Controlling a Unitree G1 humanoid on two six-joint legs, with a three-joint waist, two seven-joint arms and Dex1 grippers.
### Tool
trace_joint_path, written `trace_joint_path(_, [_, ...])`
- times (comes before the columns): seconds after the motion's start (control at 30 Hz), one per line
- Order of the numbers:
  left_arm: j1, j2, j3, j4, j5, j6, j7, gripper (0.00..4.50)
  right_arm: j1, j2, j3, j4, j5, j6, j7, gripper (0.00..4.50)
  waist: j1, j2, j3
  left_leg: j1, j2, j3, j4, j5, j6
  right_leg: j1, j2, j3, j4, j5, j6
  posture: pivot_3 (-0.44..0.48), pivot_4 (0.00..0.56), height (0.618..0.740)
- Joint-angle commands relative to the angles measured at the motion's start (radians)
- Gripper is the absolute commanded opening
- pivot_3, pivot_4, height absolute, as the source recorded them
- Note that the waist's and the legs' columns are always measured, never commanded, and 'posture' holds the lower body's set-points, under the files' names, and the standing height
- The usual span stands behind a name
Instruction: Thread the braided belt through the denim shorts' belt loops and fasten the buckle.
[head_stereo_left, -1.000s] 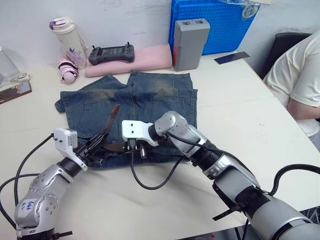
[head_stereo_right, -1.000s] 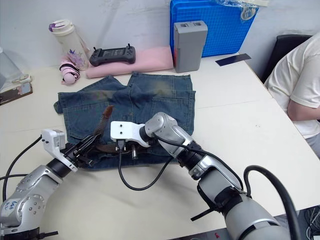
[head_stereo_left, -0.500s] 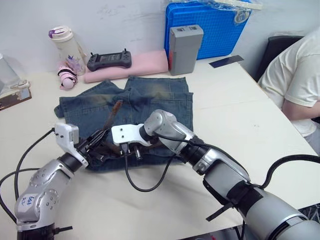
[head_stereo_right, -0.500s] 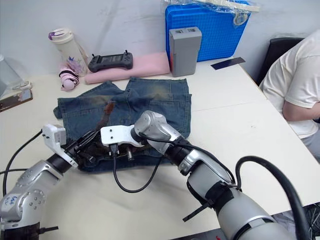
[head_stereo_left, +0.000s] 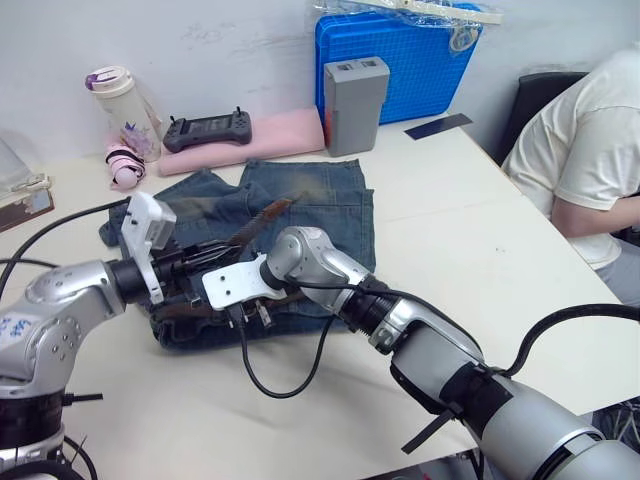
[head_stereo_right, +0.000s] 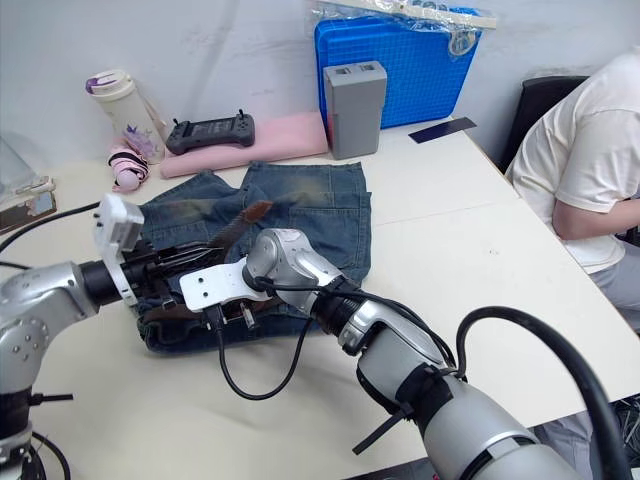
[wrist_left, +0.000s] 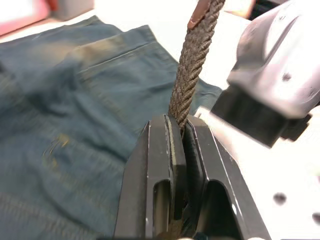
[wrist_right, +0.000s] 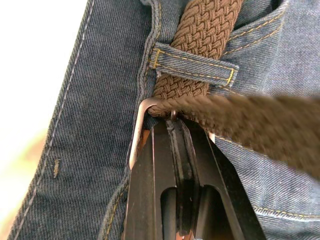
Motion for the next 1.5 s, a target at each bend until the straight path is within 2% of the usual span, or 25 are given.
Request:
trace_joint_path(0.03, [-0.206, 0.003, 0.002, -0.032, -0.071, -0.036, -0.063, 0.23, 0.121, 0.008, 0.152, 0.201, -0.084, 0.013, 0.068, 0.02, 0.001, 0.0, 0.0, 0.0, 0.0, 0.0, 0.0, 0.0, 0.0, 0.0, 0.0, 0.0, 0.0, 0.0, 0.0, 0.0, 0.15, 0.676])
trace_joint_path(0.2, [-0.397, -0.096, -0.137, 0.053, -0.035, -0.04, -0.116, 0.23, 0.122, 0.013, 0.15, 0.214, -0.103, -0.008, 0.071, 0.02, 0.011, 0.001, 0.0, 0.001, 0.0, 0.0, 0.0, 0.0, 0.0, 0.002, 0.0, 0.0, 0.0, 0.0, 0.0, 0.0, 0.15, 0.676])
trace_joint_path(0.3, [-0.514, -0.209, -0.226, 0.136, -0.008, -0.071, -0.171, 0.23, 0.123, 0.018, 0.15, 0.218, -0.11, -0.013, 0.073, 0.02, 0.022, 0.001, 0.0, 0.001, 0.0, -0.001, 0.001, 0.0, -0.001, 0.002, 0.001, -0.001, 0.0, 0.0, 0.0, 0.0, 0.15, 0.676])
trace_joint_path(0.43, [-0.607, -0.316, -0.278, 0.236, 0.032, -0.107, -0.255, 0.23, 0.124, 0.021, 0.145, 0.215, -0.117, -0.014, 0.082, 0.02, 0.027, 0.003, -0.002, 0.001, -0.001, -0.004, 0.004, 0.0, -0.001, 0.005, 0.0, -0.002, 0.0, 0.0, 0.0, 0.0, 0.15, 0.676])
trace_joint_path(0.5, [-0.646, -0.373, -0.284, 0.279, 0.032, -0.11, -0.283, 0.23, 0.125, 0.019, 0.142, 0.213, -0.12, -0.015, 0.087, 0.02, 0.032, -0.001, -0.008, 0.0, 0.0, -0.007, 0.006, 0.0, -0.002, 0.005, 0.0, -0.005, 0.0, 0.0, 0.0, 0.0, 0.15, 0.676])
trace_joint_path(0.53, [-0.662, -0.401, -0.288, 0.298, 0.035, -0.115, -0.294, 0.23, 0.126, 0.02, 0.138, 0.215, -0.124, -0.017, 0.088, 0.02, 0.027, 0.001, -0.011, 0.0, 0.0, -0.008, 0.006, -0.001, -0.003, 0.006, 0.001, -0.005, -0.001, 0.0, 0.0, 0.0, 0.15, 0.676])
trace_joint_path(0.57, [-0.676, -0.425, -0.293, 0.314, 0.038, -0.12, -0.302, 0.23, 0.126, 0.021, 0.133, 0.218, -0.129, -0.019, 0.089, 0.02, 0.011, 0.009, -0.017, 0.001, 0.0, -0.008, 0.006, -0.002, -0.002, 0.007, 0.001, -0.004, -0.001, 0.0, 0.0, 0.0, 0.15, 0.676])
trace_joint_path(0.67, [-0.713, -0.489, -0.323, 0.349, 0.058, -0.15, -0.325, 0.23, 0.126, 0.024, 0.12, 0.23, -0.14, -0.024, 0.089, 0.02, 0.002, 0.026, -0.027, 0.014, -0.005, -0.008, -0.003, -0.008, 0.003, 0.01, 0.001, 0.002, -0.004, -0.002, 0.002, 0.0, 0.15, 0.676])
trace_joint_path(0.77, [-0.733, -0.537, -0.336, 0.376, 0.064, -0.164, -0.332, 0.23, 0.128, 0.022, 0.116, 0.23, -0.142, -0.026, 0.089, 0.02, 0.004, 0.028, -0.028, 0.017, -0.006, -0.008, -0.007, -0.007, 0.003, 0.009, 0.002, 0.004, -0.003, -0.004, 0.003, 0.0, 0.15, 0.676])
trace_joint_path(0.9, [-0.713, -0.534, -0.34, 0.39, 0.095, -0.185, -0.342, 0.23, 0.129, 0.015, 0.112, 0.224, -0.14, -0.024, 0.093, 0.02, 0.006, 0.028, -0.028, 0.018, -0.006, -0.009, -0.007, -0.007, 0.002, 0.009, 0.002, 0.004, -0.003, -0.004, 0.003, 0.0, 0.15, 0.676])
trace_joint_path(1.03, [-0.646, -0.45, -0.254, 0.389, 0.117, -0.186, -0.284, 0.23, 0.138, 0.004, 0.089, 0.196, -0.126, -0.019, 0.069, 0.02, 0.006, 0.03, -0.029, 0.018, -0.006, -0.009, -0.008, -0.007, 0.002, 0.008, 0.002, 0.005, -0.003, -0.004, 0.003, 0.0, 0.15, 0.676])
trace_joint_path(1.23, [-0.393, -0.288, -0.038, 0.29, 0.086, -0.107, -0.109, 0.23, 0.176, -0.026, 0.0, 0.083, -0.082, 0.029, -0.013, 0.02, 0.009, 0.025, -0.026, 0.018, -0.006, -0.012, -0.008, -0.007, 0.002, 0.006, 0.004, 0.006, -0.002, -0.004, 0.002, 0.0, 0.15, 0.676])
trace_joint_path(1.37, [-0.1, -0.223, 0.236, 0.064, -0.043, 0.063, 0.079, 0.23, 0.236, -0.084, -0.06, -0.092, -0.043, 0.11, -0.023, 0.02, 0.017, 0.016, -0.018, 0.016, -0.006, -0.014, -0.007, -0.007, 0.002, 0.006, 0.004, 0.006, -0.003, -0.004, 0.002, 0.0, 0.15, 0.676])
trace_joint_path(1.5, [0.066, -0.209, 0.433, -0.052, -0.176, 0.159, 0.196, 0.23, 0.261, -0.111, -0.07, -0.203, -0.017, 0.167, -0.018, 0.02, 0.039, 0.005, -0.01, 0.013, -0.007, -0.023, -0.006, -0.008, 0.001, 0.008, 0.005, 0.002, -0.007, -0.004, 0.002, 0.0, 0.15, 0.676])
